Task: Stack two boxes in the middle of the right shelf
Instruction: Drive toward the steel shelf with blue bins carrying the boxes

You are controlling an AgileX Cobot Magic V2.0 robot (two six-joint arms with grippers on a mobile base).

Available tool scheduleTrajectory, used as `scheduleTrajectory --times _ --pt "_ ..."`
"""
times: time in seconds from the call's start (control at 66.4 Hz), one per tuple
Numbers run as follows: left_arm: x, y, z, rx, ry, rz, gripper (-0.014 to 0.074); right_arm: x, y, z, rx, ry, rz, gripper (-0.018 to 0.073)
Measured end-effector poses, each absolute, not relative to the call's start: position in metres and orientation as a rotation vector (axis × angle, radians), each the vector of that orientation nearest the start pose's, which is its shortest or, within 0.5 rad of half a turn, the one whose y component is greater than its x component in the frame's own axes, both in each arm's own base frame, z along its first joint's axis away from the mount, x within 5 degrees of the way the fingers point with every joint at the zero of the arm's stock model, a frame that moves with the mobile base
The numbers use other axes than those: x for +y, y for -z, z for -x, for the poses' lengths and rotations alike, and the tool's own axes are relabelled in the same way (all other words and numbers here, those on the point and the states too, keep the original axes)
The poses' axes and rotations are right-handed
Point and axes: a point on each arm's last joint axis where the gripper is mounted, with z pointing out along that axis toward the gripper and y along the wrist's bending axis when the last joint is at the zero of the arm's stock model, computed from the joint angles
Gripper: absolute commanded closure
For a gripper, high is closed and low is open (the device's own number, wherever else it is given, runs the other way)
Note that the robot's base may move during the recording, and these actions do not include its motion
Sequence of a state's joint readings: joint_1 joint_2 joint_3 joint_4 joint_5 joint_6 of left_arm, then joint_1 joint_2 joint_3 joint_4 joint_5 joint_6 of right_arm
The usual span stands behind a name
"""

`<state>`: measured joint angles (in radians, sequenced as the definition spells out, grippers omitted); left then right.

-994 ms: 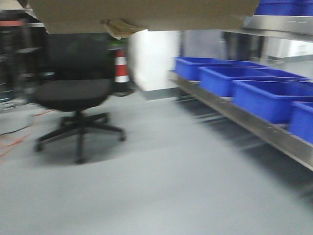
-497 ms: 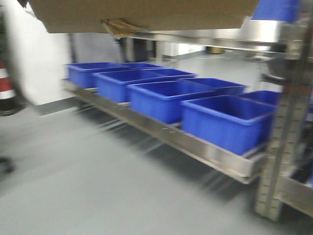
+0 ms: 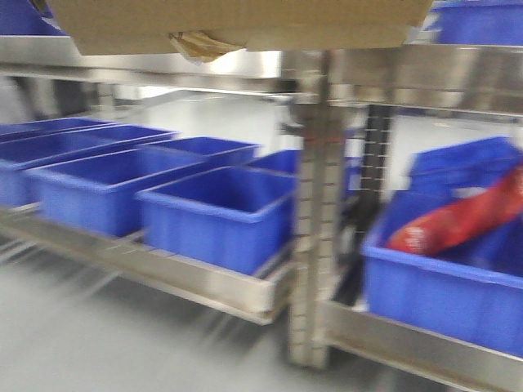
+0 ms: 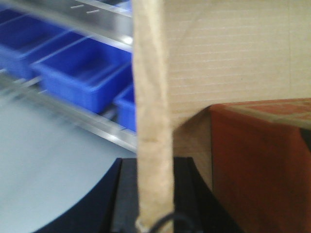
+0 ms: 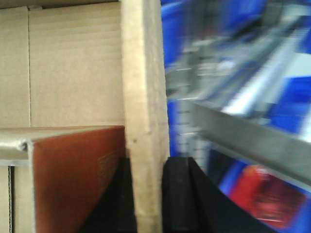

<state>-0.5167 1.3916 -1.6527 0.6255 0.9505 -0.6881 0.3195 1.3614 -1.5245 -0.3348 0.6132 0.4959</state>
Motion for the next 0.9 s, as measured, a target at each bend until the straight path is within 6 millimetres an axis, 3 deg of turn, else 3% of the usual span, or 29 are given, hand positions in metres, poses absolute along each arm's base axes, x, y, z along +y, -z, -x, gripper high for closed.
scheduleTrajectory --times 0.903 --pt "-0.1036 -0.4756 -0.2701 2.005 0.000 0.073 0.0707 0.0782 -0.4611 -0.2911 1.905 -0.184 -0.033 0.0721"
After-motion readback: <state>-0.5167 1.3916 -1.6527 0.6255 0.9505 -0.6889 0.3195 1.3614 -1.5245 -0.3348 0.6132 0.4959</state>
